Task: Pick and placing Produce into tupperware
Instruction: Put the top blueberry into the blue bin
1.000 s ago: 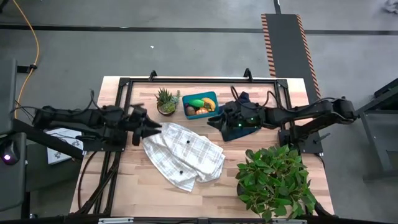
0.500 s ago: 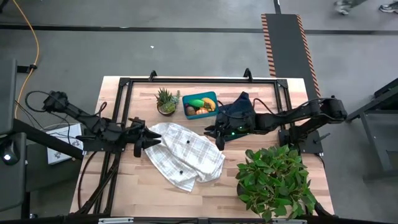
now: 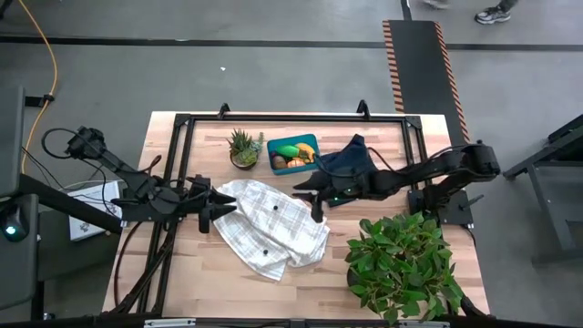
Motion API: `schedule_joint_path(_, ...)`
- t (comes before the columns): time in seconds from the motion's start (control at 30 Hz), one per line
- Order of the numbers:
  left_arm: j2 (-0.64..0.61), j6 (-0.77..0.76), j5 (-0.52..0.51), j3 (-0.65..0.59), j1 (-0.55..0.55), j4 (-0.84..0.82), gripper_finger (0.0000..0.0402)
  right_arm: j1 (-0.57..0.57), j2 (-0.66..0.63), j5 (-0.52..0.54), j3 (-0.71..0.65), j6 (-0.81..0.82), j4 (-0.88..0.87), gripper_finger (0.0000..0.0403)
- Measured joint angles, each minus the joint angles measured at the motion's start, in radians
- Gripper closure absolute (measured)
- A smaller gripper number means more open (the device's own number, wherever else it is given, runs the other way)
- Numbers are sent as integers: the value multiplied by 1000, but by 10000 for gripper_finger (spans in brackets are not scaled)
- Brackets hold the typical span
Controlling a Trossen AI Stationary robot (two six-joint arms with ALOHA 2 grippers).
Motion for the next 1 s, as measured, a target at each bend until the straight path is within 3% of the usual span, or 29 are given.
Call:
schedule_joint_path(0.6,30,-68,17,0,0,13,238,17,291,-86,0,7,385,311)
schedule_joint_path(1.0,30,-76,27,0,0,8,238,27,433,-81,-1,15,463,311)
